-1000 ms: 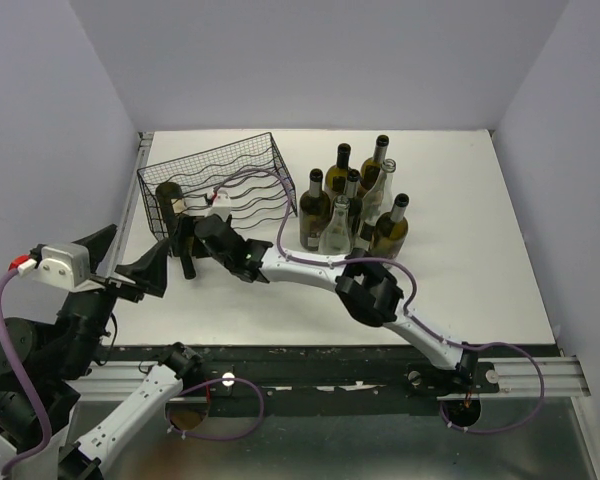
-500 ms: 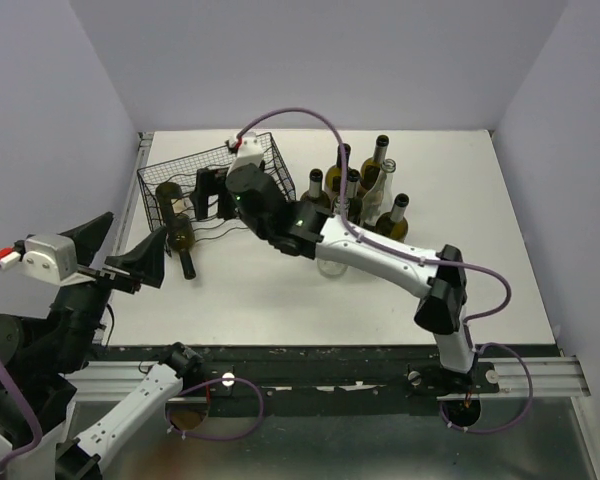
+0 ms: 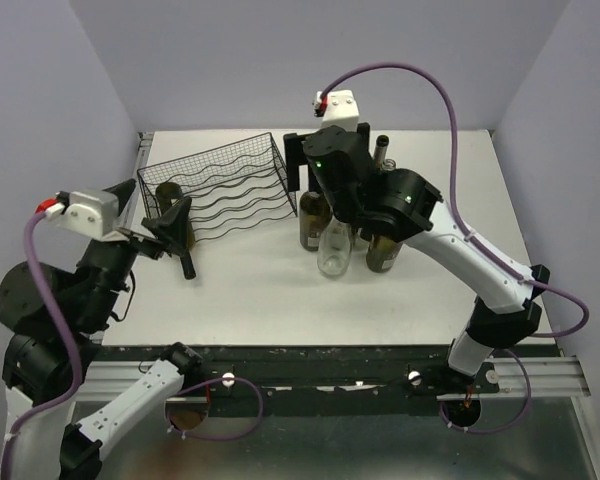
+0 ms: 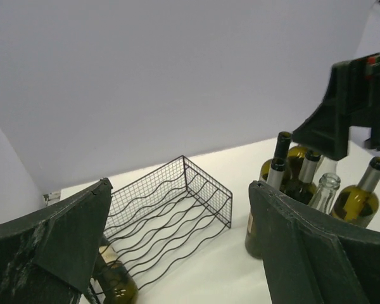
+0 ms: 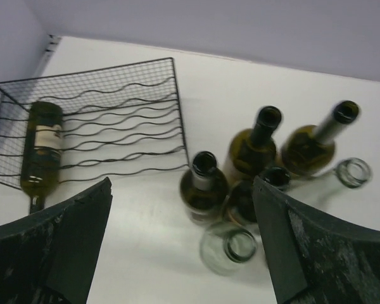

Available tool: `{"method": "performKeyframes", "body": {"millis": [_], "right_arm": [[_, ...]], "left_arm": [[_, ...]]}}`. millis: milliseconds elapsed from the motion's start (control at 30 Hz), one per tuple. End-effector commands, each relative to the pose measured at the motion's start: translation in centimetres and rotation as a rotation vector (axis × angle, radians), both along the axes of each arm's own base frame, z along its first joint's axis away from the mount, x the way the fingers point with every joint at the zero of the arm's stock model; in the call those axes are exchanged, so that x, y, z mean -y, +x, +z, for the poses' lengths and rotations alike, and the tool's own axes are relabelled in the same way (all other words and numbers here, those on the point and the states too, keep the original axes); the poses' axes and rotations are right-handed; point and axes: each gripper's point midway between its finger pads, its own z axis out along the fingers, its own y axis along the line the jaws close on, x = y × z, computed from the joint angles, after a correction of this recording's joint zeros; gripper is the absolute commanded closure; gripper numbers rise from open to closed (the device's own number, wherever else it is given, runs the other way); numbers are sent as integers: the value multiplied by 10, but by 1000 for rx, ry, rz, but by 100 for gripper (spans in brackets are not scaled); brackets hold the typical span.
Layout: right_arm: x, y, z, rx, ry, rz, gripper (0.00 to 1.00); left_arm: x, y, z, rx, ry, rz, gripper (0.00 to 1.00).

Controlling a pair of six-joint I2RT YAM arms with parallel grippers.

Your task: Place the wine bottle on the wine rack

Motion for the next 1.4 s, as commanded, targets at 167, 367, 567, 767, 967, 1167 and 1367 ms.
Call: {"method": "performKeyframes", "body": {"millis": [167, 367, 567, 767, 967, 1167, 1367], "right_arm": [[82, -19, -55, -156, -230, -182, 2], [86, -17, -98, -238, -243, -202, 13], [73, -11, -115, -262, -211, -111, 19], [70, -5, -125, -278, -193, -105, 22], [75, 3, -127, -244, -171, -142, 40], [75, 4, -131, -246, -172, -150, 48], [71, 1, -128, -257, -147, -127, 80]], "left_arm": [[21, 33, 12, 0, 133, -2, 1], [39, 41, 1, -38, 98, -61, 1], [42, 44, -11, -86, 92, -68, 1], [37, 41, -20, -124, 106, -51, 1], [35, 38, -32, -156, 118, -56, 1], [36, 36, -42, -177, 131, -67, 1], [51, 30, -59, -194, 165, -157, 1]]}}
